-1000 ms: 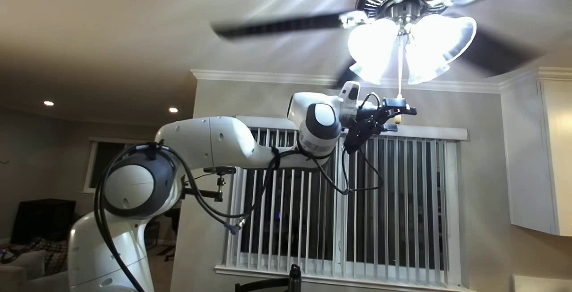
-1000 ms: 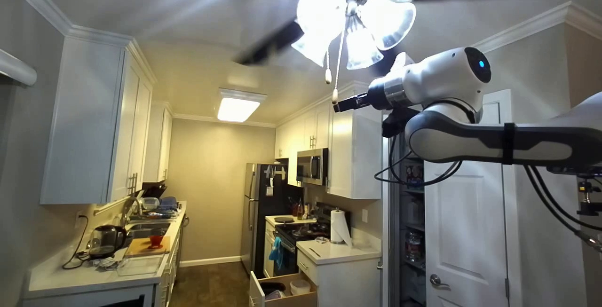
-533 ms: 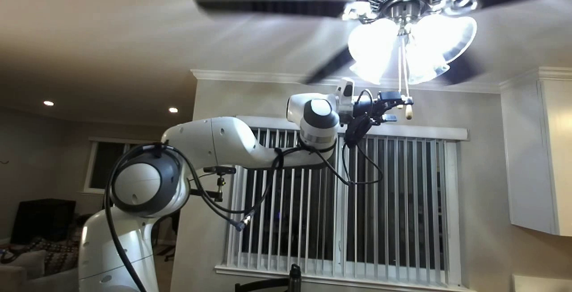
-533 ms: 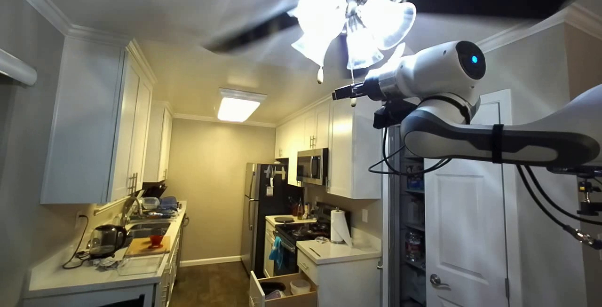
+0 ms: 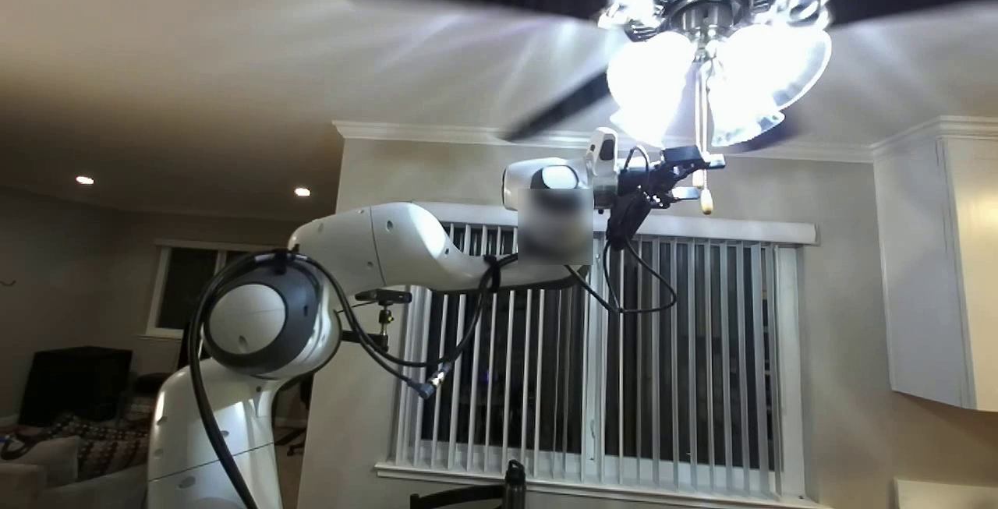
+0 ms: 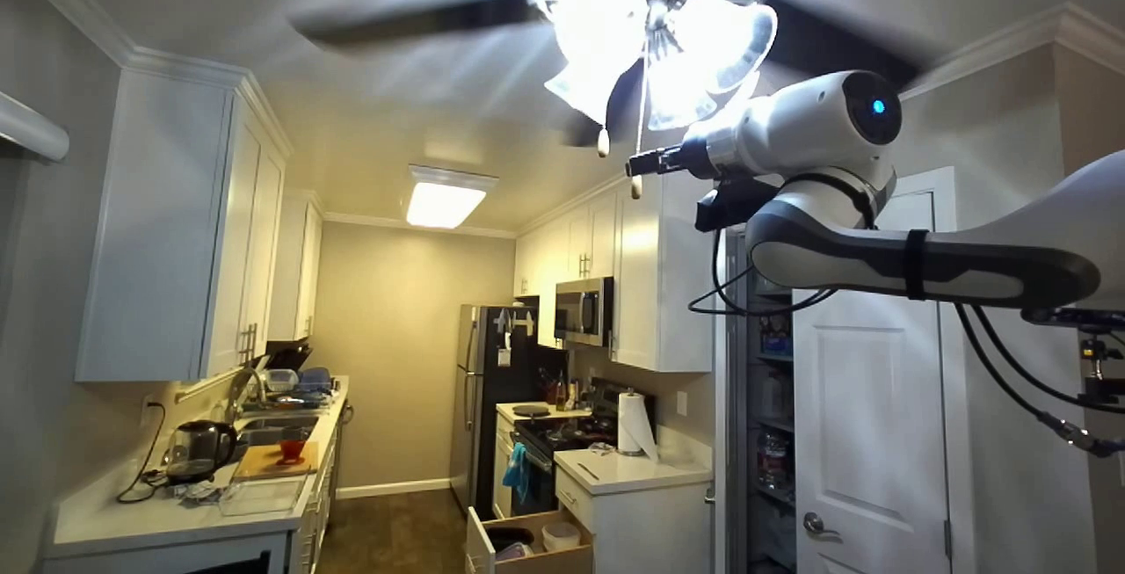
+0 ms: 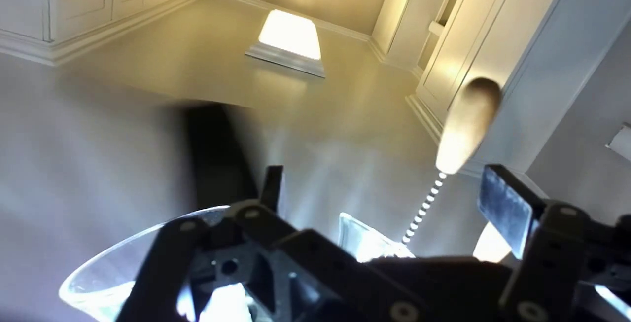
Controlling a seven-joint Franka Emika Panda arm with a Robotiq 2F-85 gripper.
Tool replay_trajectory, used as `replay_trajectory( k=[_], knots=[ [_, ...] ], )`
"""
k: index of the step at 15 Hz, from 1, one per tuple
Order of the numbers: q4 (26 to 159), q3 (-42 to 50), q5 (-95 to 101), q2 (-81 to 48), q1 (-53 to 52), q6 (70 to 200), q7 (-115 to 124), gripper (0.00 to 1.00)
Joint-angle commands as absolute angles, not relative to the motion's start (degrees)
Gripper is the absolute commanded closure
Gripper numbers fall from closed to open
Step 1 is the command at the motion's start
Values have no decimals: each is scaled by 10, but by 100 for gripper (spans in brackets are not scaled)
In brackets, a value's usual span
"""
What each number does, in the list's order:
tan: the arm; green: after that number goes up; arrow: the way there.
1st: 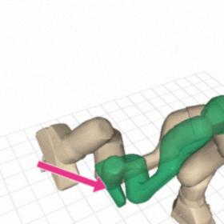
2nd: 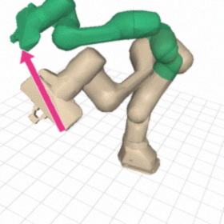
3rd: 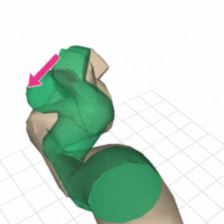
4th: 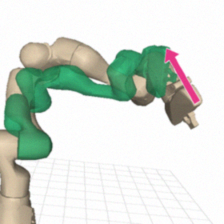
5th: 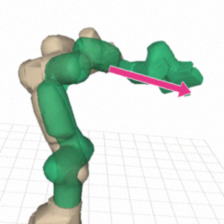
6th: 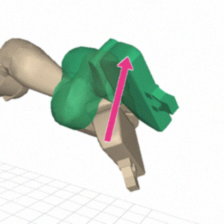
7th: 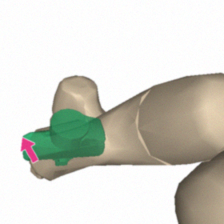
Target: Pull the longest chord of the ceiling fan
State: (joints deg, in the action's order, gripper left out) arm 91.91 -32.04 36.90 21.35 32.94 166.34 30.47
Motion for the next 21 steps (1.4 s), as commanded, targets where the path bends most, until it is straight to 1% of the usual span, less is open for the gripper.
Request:
replay_trajectory(
  k=[1,4,5,6,7,8,10,12,13,17,18,19,20,21],
  knots=[
    [918,-335,378,215,344,1659,320,0],
    [916,-342,379,215,350,1660,321,0],
    [916,-344,380,215,354,1662,323,25],
    [915,-345,381,216,358,1664,325,26],
    [915,-347,380,216,361,1663,324,32],
    [915,-348,380,217,364,1663,325,40],
    [915,-351,379,218,370,1663,325,54],
    [915,-352,379,218,373,1664,325,65],
    [916,-354,380,218,377,1666,326,73],
    [916,-361,379,220,385,1666,326,97],
    [916,-362,379,220,386,1667,325,100],
    [916,-363,379,221,386,1667,325,100],
    [916,-364,378,221,388,1667,325,100],
    [917,-364,378,222,389,1666,324,97]
  ],
)
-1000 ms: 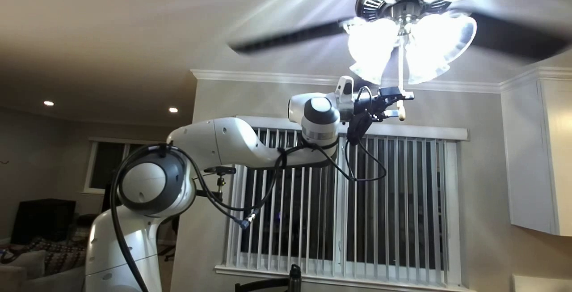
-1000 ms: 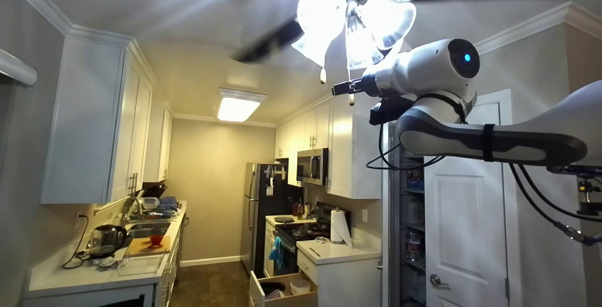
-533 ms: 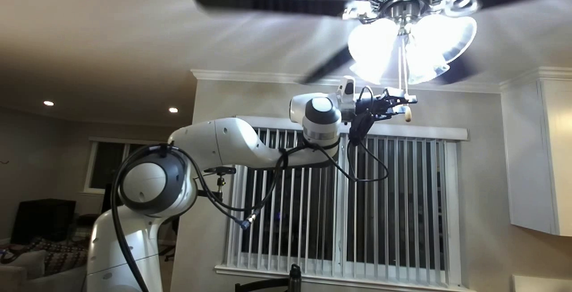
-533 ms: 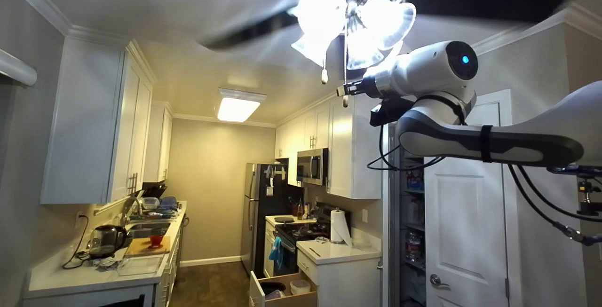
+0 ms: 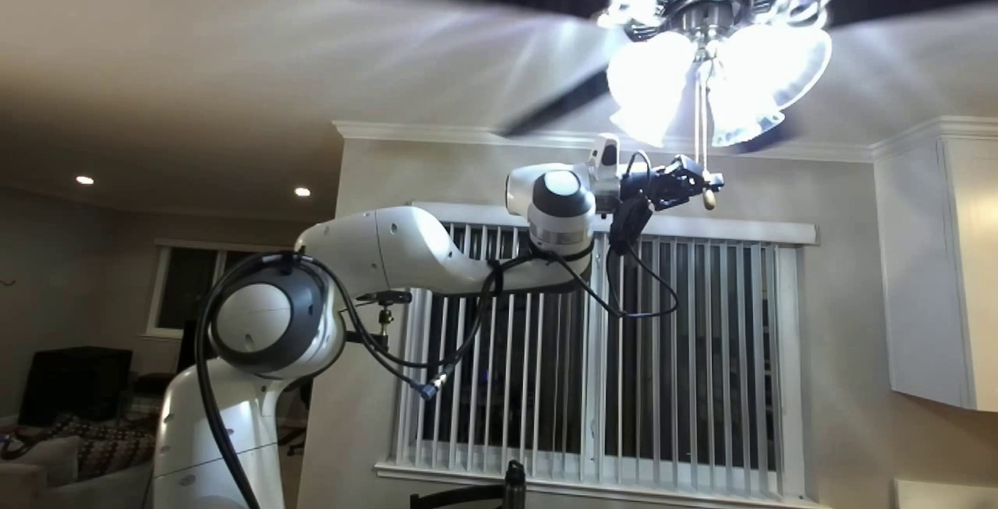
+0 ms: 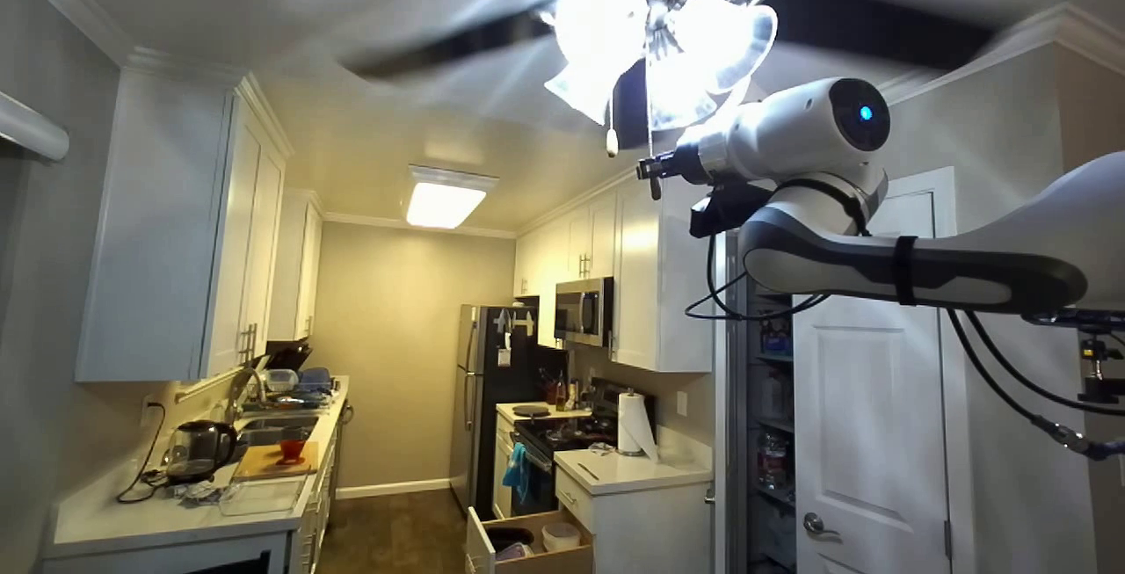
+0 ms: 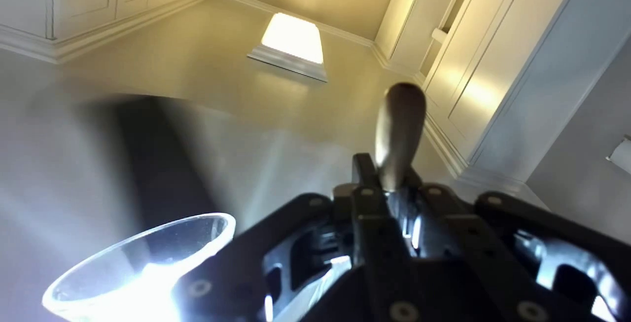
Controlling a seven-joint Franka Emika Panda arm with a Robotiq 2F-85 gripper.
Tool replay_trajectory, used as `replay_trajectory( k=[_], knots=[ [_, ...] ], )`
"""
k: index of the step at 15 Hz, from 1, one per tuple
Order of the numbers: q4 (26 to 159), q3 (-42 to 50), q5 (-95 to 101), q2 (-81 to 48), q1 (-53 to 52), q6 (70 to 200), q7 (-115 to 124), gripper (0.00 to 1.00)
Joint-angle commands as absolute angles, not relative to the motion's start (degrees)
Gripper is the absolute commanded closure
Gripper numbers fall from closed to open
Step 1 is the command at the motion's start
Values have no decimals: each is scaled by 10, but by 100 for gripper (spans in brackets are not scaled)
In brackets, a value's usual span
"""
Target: Pull the longest chord of the ceiling fan
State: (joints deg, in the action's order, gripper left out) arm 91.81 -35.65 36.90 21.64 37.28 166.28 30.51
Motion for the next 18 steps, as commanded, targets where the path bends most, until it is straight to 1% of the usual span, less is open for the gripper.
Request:
replay_trajectory(
  k=[1,7,11,12,13,18],
  knots=[
    [919,-365,378,222,389,1666,323,97],
    [968,-337,321,223,315,1619,286,97],
    [952,-334,323,221,313,1633,303,97],
    [944,-337,327,220,319,1635,310,64],
    [939,-338,329,218,321,1637,313,63],
    [953,-335,324,218,308,1632,297,32]
  ],
)
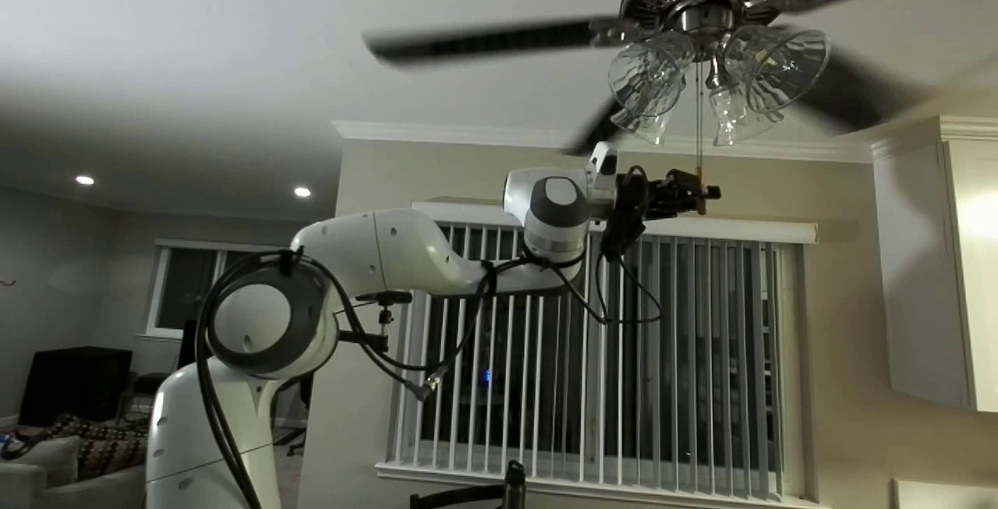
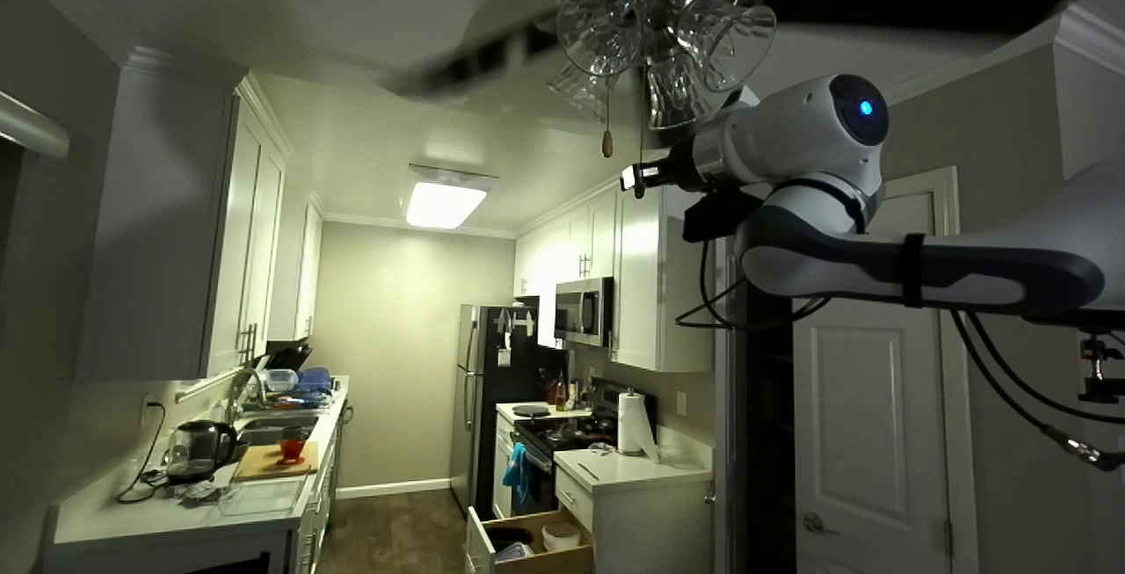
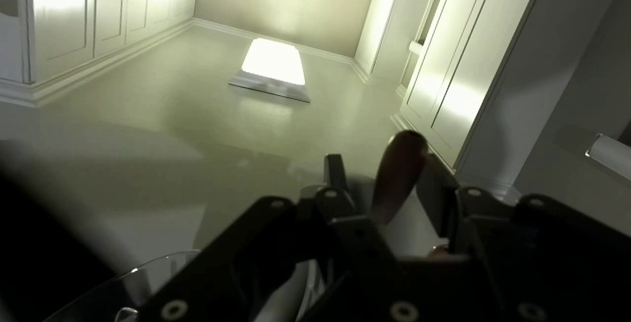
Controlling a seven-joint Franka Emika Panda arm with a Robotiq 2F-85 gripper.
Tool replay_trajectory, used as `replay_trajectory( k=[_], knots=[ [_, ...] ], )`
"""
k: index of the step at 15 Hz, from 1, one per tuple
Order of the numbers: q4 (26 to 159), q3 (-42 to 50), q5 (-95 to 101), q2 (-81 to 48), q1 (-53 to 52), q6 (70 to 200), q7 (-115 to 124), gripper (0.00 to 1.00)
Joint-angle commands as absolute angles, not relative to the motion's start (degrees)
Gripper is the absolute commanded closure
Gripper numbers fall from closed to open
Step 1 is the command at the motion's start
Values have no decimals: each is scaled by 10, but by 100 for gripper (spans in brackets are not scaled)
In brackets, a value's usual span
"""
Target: Pull the longest chord of the ceiling fan
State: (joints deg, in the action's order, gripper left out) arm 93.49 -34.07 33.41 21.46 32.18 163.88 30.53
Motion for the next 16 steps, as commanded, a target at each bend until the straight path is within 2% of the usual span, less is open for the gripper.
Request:
replay_trajectory(
  k=[1,4,6,7,8,9,16],
  knots=[
    [964,-325,312,219,288,1616,274,25],
    [984,-284,308,214,213,1559,240,6],
    [989,-260,311,213,174,1534,233,0],
    [989,-249,315,213,159,1530,230,0],
    [983,-257,336,209,168,1539,266,5],
    [984,-249,335,209,156,1534,262,0],
    [984,-242,333,209,149,1532,258,0]
  ],
)
